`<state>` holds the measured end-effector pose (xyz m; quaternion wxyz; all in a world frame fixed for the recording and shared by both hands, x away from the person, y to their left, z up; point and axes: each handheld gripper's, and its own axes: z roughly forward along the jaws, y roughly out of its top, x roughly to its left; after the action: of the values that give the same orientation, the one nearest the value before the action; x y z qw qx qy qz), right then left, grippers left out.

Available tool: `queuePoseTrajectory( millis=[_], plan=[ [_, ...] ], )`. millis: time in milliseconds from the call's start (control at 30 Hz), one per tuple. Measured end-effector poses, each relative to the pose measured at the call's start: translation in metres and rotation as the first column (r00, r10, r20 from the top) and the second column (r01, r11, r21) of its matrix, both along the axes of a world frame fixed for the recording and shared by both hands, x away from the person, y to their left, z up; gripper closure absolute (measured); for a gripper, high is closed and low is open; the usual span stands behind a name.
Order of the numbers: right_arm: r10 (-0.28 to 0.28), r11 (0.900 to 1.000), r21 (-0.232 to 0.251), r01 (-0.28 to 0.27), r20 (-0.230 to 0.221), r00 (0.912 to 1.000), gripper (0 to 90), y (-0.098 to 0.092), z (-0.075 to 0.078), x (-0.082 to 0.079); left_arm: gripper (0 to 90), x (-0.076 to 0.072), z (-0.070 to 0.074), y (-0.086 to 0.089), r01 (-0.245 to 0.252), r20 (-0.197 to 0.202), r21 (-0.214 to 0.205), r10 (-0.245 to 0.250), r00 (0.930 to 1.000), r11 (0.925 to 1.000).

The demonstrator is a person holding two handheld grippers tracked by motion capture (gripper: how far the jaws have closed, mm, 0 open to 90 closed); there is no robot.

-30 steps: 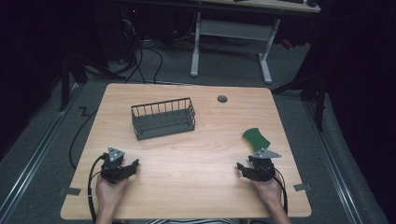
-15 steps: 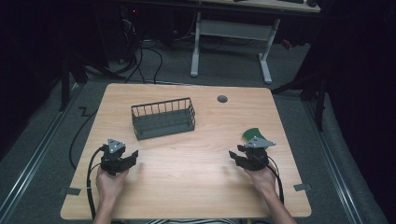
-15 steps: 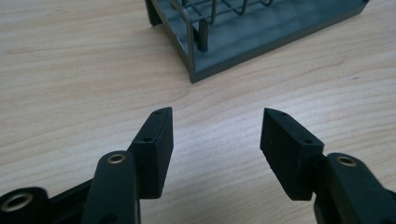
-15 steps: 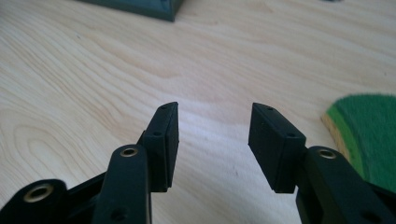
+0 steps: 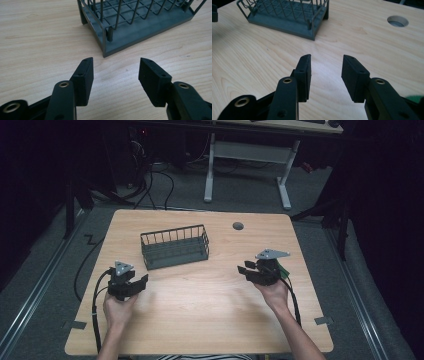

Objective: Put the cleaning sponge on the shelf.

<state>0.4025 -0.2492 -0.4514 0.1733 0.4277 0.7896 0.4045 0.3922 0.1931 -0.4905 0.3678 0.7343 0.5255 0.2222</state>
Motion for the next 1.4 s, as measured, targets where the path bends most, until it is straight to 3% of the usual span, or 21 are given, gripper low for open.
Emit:
queuePoseTrajectory(
  millis=[167,300,533,733,933,1133,1333,1400],
  plan=[
    [0.026,0.9997,0.002,-0.026,0.007,0.9996,60.4,0.017,0.013,0.021,46.7,0.007,0.006,0.0,-0.005,0.002,-0.006,0.005,1.0,1.0],
    [0.039,0.9992,0.009,-0.039,0.005,0.9992,60.1,0.024,0.016,0.03,48.5,0.011,0.008,0.003,-0.012,0.011,-0.03,0.012,0.9999,0.9995],
    [0.05,0.9987,0.006,-0.05,-0.018,0.9986,60.4,0.044,0.015,0.052,49.0,0.018,0.003,0.005,-0.03,-0.003,-0.034,0.029,0.9996,0.999],
    [0.054,0.9983,-0.017,-0.055,-0.046,0.9975,62.5,0.063,0.003,0.071,50.2,0.024,-0.001,0.006,-0.043,-0.008,-0.043,0.043,0.9991,0.9982],
    [0.046,0.9981,-0.037,-0.049,-0.082,0.9955,65.3,0.081,-0.018,0.091,52.4,0.028,-0.005,0.005,-0.05,-0.007,-0.042,0.05,0.9987,0.9979],
    [0.035,0.9982,-0.046,-0.039,-0.096,0.9948,67.0,0.089,-0.027,0.101,54.7,0.034,-0.009,0.004,-0.054,-0.011,-0.046,0.054,0.9985,0.9975],
    [0.023,0.9979,-0.057,-0.03,-0.106,0.9941,69.9,0.094,-0.036,0.108,57.1,0.041,-0.006,-0.004,-0.035,-0.019,-0.015,0.034,0.9992,0.9993],
    [0.025,0.9979,-0.056,-0.031,-0.109,0.9937,71.1,0.095,-0.039,0.11,58.6,0.042,-0.006,-0.004,-0.038,-0.018,-0.026,0.037,0.9991,0.9989]
  ],
)
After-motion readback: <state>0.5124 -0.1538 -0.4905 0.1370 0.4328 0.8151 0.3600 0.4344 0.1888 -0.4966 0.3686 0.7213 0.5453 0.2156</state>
